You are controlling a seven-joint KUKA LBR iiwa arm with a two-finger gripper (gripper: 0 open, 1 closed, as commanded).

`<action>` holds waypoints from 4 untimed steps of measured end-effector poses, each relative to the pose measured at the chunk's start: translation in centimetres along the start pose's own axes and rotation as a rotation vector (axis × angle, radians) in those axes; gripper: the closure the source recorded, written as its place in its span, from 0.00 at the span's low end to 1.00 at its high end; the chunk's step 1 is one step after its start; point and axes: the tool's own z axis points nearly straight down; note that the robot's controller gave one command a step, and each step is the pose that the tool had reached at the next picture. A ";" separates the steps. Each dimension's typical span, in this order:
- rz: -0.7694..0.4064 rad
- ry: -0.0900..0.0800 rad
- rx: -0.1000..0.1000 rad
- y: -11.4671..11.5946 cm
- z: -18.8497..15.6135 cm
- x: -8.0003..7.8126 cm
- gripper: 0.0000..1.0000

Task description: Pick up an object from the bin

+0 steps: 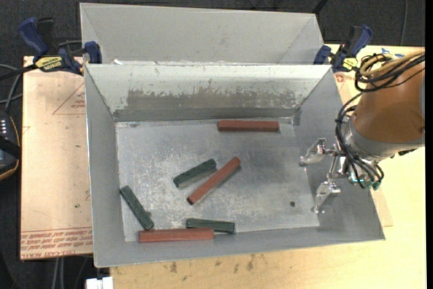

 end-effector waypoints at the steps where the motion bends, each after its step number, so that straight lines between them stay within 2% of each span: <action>1: -0.003 -0.007 0.001 0.0 -0.3 -0.2 0.00; 2: 0.026 -0.006 0.002 3.3 -1.8 -5.4 0.00; 3: -0.076 -0.012 0.001 5.9 -2.7 -7.5 0.00; 4: -0.076 -0.011 0.002 7.4 -1.8 -10.2 0.00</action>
Offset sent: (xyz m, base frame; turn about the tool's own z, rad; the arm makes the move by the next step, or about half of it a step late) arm 0.0999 0.0646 0.0316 0.0433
